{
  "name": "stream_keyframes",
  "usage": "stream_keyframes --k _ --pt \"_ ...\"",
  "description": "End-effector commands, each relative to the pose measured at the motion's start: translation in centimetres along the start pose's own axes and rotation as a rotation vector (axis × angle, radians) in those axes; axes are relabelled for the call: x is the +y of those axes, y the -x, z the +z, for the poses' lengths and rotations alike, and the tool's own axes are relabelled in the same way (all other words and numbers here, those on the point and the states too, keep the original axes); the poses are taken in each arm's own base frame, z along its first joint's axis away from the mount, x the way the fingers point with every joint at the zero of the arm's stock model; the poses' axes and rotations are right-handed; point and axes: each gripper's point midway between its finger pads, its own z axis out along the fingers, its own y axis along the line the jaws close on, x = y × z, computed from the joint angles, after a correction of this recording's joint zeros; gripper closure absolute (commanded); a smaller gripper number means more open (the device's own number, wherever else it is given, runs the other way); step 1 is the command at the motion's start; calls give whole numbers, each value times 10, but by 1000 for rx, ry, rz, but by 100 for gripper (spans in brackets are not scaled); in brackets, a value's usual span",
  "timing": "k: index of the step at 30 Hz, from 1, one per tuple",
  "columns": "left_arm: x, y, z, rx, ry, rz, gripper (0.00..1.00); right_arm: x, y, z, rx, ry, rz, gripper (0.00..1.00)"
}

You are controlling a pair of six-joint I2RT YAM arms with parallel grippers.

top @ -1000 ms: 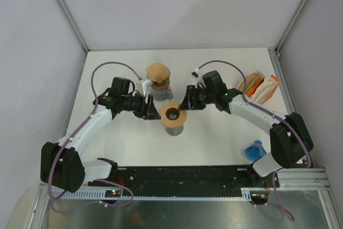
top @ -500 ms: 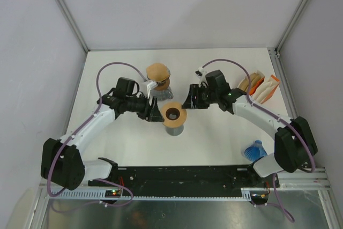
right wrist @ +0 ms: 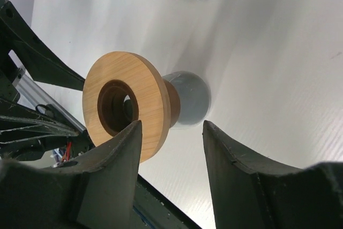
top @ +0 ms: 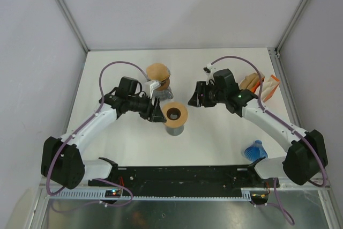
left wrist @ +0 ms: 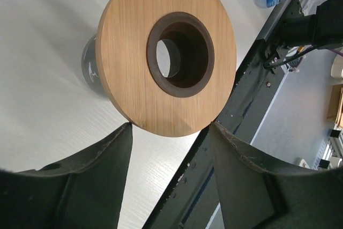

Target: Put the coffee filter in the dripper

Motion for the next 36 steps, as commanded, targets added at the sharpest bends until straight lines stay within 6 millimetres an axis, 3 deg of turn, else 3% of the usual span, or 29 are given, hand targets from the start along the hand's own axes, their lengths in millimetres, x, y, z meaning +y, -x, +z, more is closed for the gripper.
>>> stream_keyframes --k 1,4,9,15,19,22,25,27,31,33,36 --pt "-13 16 -1 -31 -28 49 36 -4 12 -22 -64 -59 -24 46" --pt "-12 17 -1 -33 -20 53 37 -13 12 -34 -81 -116 -29 45" --pt "8 16 -2 -47 88 49 36 -25 14 -67 -95 -209 -109 39" --pt "27 30 -16 -104 199 47 33 -29 18 -110 -95 -339 -424 34" --pt "38 38 -31 -150 277 64 31 -58 -15 -134 104 -583 -701 26" --pt "36 42 -39 -178 282 76 31 -93 -63 -157 452 -762 -875 23" --pt "30 45 -44 -199 268 93 31 -118 -93 -177 737 -879 -1062 23" --pt "27 46 -47 -211 265 104 31 -124 -109 -184 855 -863 -1176 24" --pt "23 49 -50 -223 260 112 30 -127 -133 -187 896 -729 -1293 26" --pt "23 50 -50 -224 256 109 30 -137 -150 -189 950 -694 -1313 27" --pt "23 50 -49 -221 253 105 30 -159 -159 -201 1041 -750 -1380 27"
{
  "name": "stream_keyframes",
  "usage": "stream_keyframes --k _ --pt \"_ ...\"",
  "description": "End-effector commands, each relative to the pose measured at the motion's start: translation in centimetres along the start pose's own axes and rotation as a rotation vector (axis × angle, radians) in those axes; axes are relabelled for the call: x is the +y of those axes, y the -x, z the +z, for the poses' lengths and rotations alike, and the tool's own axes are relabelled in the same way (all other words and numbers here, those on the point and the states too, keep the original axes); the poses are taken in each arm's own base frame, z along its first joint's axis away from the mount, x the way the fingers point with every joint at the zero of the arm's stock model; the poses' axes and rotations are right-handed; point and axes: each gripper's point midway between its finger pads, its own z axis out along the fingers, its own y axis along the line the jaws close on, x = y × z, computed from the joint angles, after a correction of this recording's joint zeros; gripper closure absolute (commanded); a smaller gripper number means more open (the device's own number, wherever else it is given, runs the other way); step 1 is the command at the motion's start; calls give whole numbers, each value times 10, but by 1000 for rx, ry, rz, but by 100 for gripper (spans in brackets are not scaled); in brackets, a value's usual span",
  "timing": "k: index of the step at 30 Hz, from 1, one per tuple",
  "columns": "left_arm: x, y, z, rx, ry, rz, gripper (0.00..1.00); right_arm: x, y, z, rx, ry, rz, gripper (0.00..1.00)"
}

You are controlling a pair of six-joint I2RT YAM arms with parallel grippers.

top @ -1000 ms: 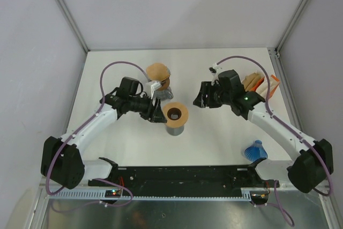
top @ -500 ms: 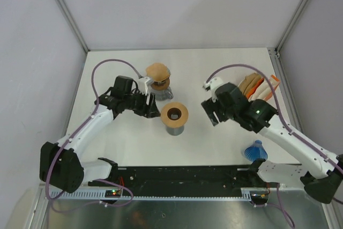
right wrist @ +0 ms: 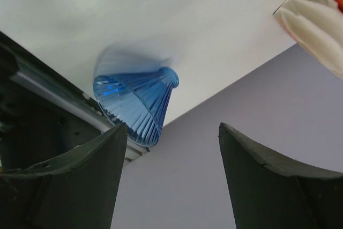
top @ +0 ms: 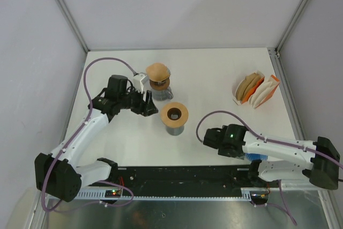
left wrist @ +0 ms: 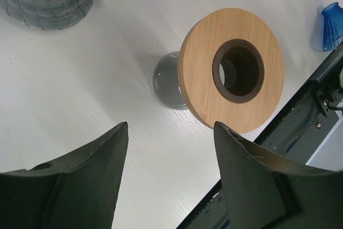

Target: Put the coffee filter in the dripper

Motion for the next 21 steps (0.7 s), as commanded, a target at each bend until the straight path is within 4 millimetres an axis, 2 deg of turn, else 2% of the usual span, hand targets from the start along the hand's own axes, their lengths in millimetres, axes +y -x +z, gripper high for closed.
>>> stream_keyframes --k 1,7,12,18,21 --pt "-6 22 -9 -62 -14 41 30 3 -54 8 194 -17 -217 26" --pt "-6 21 -8 -58 -17 37 30 -1 -66 33 212 -74 -380 22" --pt "-6 21 -7 -56 -19 32 30 0 -68 52 205 -79 -392 21" --pt "-6 21 -4 -47 -26 24 30 3 -80 68 213 -88 -397 33" --pt "-5 20 -3 -41 -28 21 30 4 -82 70 205 -93 -385 45"
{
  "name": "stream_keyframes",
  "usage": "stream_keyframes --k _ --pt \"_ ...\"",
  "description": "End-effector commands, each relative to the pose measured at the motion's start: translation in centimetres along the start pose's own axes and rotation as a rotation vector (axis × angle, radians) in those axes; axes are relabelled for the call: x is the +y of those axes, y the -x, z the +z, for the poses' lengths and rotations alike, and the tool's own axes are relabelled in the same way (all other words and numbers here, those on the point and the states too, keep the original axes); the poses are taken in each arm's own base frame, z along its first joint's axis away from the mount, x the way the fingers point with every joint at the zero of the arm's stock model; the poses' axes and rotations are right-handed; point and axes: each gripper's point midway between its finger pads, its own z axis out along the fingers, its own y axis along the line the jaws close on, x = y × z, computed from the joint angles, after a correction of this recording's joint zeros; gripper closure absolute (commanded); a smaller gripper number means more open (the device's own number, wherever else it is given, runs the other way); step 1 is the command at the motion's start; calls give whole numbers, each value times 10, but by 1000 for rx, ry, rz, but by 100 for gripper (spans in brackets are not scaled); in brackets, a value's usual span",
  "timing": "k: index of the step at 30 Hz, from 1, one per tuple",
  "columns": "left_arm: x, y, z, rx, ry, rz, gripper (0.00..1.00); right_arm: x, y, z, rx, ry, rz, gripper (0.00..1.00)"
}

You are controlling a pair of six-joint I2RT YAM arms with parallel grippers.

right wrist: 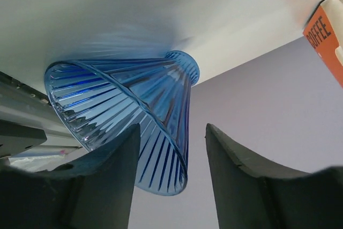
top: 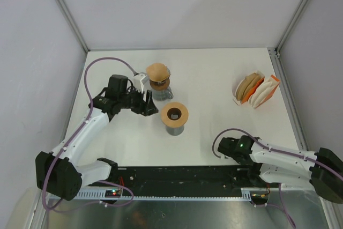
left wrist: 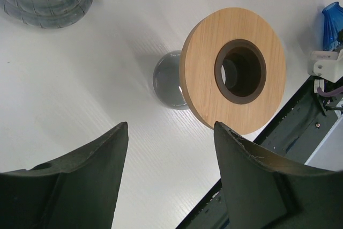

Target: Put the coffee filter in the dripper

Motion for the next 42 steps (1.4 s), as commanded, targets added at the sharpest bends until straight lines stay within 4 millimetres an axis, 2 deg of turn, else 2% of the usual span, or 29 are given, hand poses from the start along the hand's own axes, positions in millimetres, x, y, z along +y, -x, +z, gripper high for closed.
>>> stream_keyframes --k 1,4,5,6,8,11,15,20,24,28,32,36,42 --pt "-6 20 -5 -46 -25 27 30 -6 -6 1 10 -34 -46 51" --pt "-6 20 -4 -45 -23 26 30 -8 -4 0 3 -38 -37 73" --pt "-5 20 -4 -44 -21 24 30 -10 -3 -1 0 -49 -29 86" --pt "-5 20 -4 -44 -20 23 30 -15 -1 -3 -4 -63 -17 93" --pt "-4 20 -4 -45 -18 22 30 -25 4 -9 -15 -85 11 98" --pt "-4 21 -5 -47 -16 21 30 -38 13 -20 -36 -91 69 100" --pt "-4 21 -6 -50 -16 20 30 -60 34 -46 -139 -41 202 100" --pt "-3 22 -7 -52 -16 19 30 -102 50 -86 -289 13 406 100" --pt "-2 23 -8 -55 -12 19 30 -137 55 -117 -434 33 603 100" --pt "-3 24 -8 -55 -16 18 30 -173 45 -142 -525 46 845 100" --pt "-3 26 -10 -60 -16 21 30 -211 48 -177 -688 150 1102 100" --pt "-3 32 -13 -69 -7 30 30 -240 72 -209 -828 398 1288 100" --pt "-4 39 -19 -81 5 45 30 -248 135 -239 -910 801 1300 100"
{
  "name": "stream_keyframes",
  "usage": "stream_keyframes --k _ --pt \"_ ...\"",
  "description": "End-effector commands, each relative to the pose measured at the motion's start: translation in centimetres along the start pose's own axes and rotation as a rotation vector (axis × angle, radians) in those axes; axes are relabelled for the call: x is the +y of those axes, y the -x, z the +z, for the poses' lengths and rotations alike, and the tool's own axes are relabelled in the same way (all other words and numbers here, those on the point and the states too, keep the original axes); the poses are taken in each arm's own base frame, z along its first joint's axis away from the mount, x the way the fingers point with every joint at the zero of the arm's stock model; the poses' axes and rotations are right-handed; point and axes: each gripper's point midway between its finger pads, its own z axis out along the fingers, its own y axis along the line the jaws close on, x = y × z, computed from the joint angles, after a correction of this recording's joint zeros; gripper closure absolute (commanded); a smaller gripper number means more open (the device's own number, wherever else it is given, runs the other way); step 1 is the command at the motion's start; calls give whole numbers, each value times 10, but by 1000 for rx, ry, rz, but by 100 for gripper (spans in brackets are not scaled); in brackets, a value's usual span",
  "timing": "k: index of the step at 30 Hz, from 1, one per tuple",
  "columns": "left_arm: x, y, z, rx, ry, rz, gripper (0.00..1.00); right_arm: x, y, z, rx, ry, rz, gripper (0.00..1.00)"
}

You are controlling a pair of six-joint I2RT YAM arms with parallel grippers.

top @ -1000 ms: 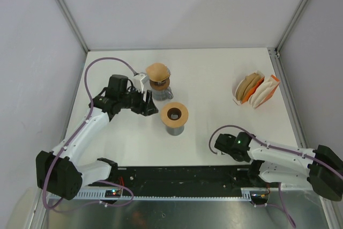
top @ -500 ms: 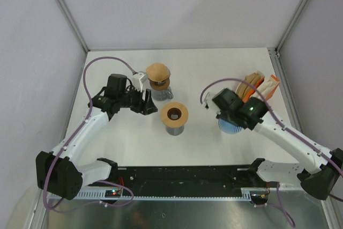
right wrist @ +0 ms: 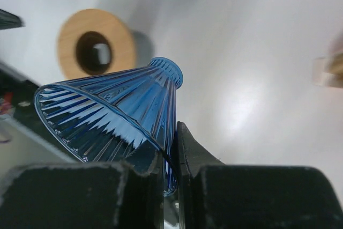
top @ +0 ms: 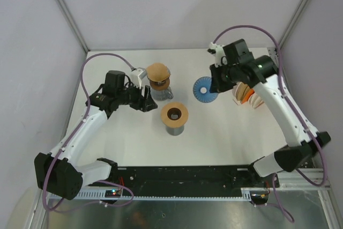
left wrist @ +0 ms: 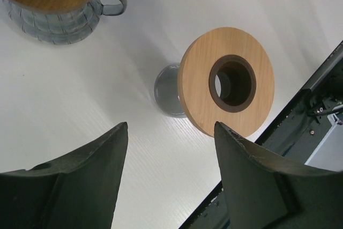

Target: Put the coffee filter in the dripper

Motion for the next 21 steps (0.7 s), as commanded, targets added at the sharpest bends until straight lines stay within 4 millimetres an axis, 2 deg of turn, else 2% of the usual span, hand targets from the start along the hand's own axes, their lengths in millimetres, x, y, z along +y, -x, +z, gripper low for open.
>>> stream_keyframes --k 1,8,11,16,21 --pt "-3 22 -10 -51 6 44 30 64 3 15 120 300 188 100" --pt "-9 40 -19 -89 2 59 30 105 5 40 216 407 167 100" --pt "-15 48 -21 -103 -21 54 30 109 3 51 248 389 153 100" --pt "-22 53 -23 -109 -53 40 30 118 -12 70 330 372 114 100" --pt "-27 54 -25 -111 -69 18 31 116 -24 86 390 344 97 100"
